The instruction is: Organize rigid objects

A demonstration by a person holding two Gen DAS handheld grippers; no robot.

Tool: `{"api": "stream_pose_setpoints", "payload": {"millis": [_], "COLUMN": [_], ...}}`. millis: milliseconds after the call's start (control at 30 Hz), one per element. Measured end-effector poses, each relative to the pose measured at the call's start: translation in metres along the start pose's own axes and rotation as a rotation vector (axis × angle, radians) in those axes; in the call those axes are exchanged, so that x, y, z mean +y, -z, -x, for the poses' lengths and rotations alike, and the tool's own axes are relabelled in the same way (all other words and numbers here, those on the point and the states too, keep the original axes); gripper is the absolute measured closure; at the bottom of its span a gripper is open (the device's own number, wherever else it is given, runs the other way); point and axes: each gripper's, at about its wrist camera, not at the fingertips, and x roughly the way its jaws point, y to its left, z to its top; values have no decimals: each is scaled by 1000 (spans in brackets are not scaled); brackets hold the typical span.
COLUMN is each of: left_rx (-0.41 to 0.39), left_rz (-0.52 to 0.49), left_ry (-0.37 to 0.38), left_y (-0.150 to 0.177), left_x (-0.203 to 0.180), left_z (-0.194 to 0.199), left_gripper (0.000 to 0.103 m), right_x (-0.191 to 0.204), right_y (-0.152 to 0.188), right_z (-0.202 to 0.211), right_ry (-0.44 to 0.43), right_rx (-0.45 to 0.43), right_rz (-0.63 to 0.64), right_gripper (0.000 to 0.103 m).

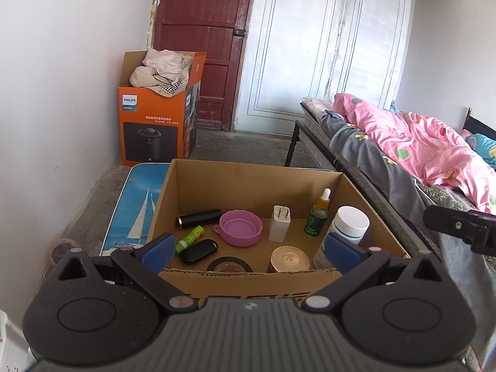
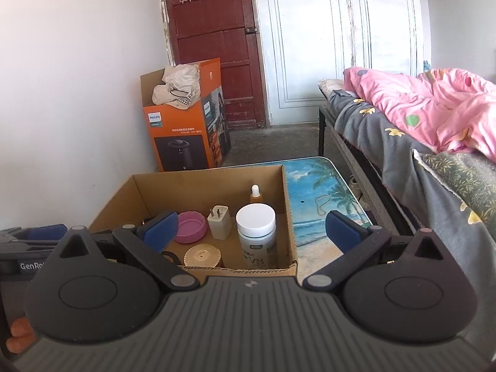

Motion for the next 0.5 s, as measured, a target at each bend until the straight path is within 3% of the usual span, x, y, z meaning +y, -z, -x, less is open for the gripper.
{"api": "stream_pose_setpoints", "payload": {"millis": [500], "left_rx": [-2], "left_rz": [44], "left_ry": [-40], "left_y": [1], "left_x": [15], "left_z": [16], "left_gripper": [0], "right_x": [33], "right_y": [-5], "right_z": [16], "right_ry": [76], "right_rx": [-36], "right_rz": [140], "right_gripper": [1]}}
